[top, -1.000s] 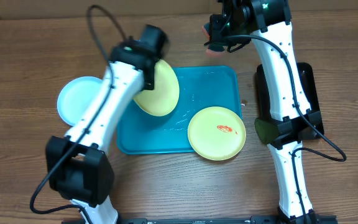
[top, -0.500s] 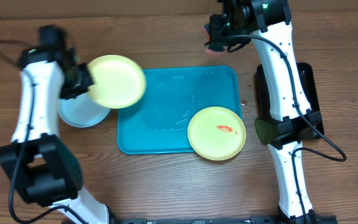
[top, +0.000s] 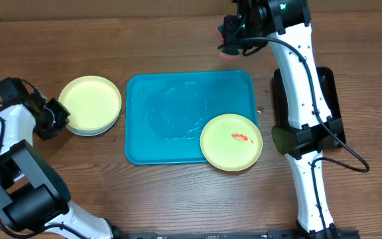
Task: Clean dirty plates on tray and stack at the side
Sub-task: 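Place the yellow plate onto the blue plate left of the tray, then drag the stained yellow plate to the tray center with the left gripper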
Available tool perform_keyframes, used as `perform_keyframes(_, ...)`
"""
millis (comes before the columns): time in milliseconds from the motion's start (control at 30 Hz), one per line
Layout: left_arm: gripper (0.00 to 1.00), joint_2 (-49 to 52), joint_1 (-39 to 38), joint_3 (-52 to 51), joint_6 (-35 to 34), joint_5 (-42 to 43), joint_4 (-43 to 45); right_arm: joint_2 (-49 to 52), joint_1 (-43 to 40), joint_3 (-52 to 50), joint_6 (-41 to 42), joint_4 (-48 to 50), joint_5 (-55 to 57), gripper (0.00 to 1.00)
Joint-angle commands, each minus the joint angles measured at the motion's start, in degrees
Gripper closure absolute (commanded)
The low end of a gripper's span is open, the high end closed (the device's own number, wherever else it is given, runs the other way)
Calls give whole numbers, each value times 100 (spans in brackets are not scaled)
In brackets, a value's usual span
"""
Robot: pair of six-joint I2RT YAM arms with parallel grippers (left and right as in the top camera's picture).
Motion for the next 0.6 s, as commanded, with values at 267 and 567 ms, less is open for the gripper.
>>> perform_keyframes(267, 57, -79, -15, -48, -111, -74, -85, -144, -15, 94, 22, 24, -50, 96)
perform_keyframes(567, 56, -81, -529, 876, 389, 181, -999, -144, -15, 94, 22, 24, -52, 96)
